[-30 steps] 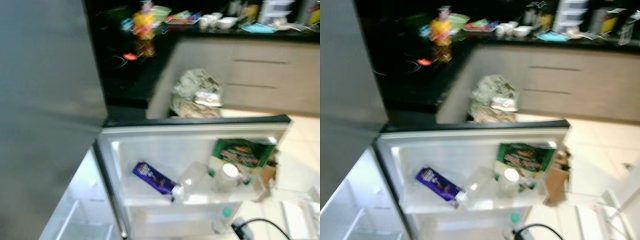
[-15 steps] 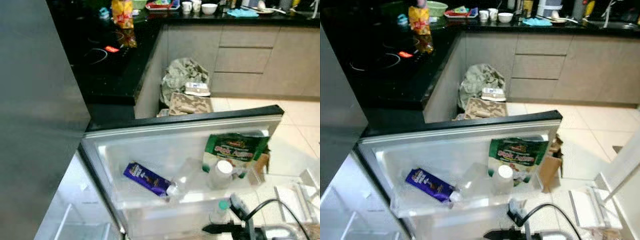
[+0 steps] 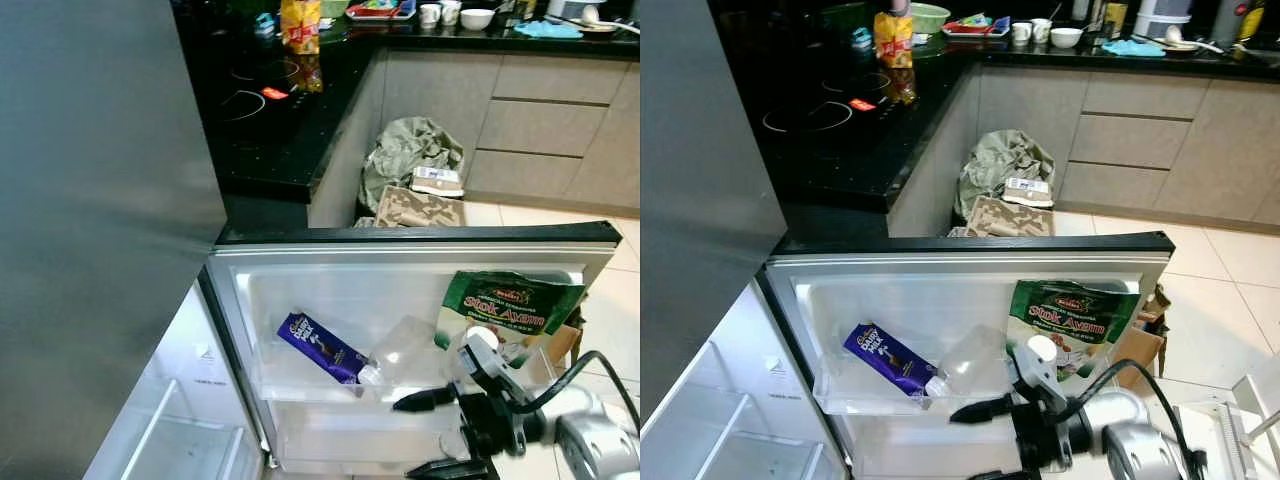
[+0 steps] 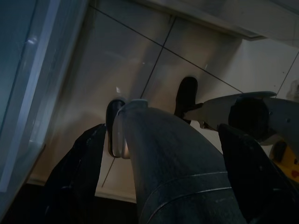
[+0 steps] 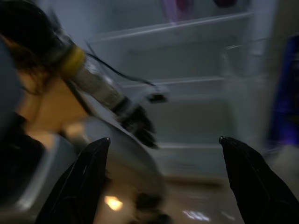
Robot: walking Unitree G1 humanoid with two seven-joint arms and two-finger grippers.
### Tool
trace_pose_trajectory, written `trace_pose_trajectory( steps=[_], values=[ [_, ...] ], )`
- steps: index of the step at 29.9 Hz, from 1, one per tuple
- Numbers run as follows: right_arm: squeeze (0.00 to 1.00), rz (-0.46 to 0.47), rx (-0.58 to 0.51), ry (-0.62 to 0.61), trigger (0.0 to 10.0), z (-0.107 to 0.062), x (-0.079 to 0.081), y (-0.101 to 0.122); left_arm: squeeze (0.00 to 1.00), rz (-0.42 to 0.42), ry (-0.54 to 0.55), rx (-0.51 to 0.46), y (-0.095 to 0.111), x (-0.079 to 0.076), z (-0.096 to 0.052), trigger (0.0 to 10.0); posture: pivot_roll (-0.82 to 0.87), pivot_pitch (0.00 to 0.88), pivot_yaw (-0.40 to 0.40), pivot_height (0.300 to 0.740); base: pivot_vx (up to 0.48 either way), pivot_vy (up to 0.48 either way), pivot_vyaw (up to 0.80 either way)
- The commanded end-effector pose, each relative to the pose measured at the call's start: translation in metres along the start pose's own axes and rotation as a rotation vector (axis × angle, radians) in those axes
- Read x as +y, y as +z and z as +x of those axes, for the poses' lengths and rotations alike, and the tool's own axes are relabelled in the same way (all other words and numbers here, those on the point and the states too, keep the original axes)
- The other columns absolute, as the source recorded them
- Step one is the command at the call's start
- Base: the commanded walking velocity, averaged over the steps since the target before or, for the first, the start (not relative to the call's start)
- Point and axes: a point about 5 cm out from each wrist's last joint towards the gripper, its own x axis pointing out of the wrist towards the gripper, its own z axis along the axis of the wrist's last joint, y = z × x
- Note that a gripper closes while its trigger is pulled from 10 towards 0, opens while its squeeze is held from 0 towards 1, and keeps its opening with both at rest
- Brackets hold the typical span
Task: Restocking fridge
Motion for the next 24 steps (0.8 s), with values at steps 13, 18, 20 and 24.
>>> trace_pose_trajectory(
  steps=[13,18,20,24],
  values=[
    [0.00,-0.373,0.315,-0.039,10.0,-0.021,-0.024,0.053,0.00,-0.012,0.005,0.021,-0.008,-0.003,0.001,10.0,-0.15,0.035,-0.001,0.740,0.000,0.000,0.00],
    [0.00,-0.394,0.400,-0.078,10.0,-0.024,-0.035,0.045,0.00,-0.012,0.005,0.021,-0.008,-0.004,0.001,10.0,-0.14,0.026,-0.010,0.740,0.000,0.000,0.00],
    [0.00,-0.398,0.429,-0.096,10.0,-0.025,-0.040,0.043,0.00,-0.012,0.005,0.020,-0.008,-0.004,0.001,10.0,-0.14,0.024,-0.011,0.740,0.000,0.000,0.00],
    [0.78,-0.428,0.525,-0.117,10.0,-0.027,-0.050,0.041,0.00,-0.013,0.004,0.021,-0.008,-0.005,0.002,10.0,-0.14,0.026,-0.016,0.740,0.000,0.000,0.00]
  ],
)
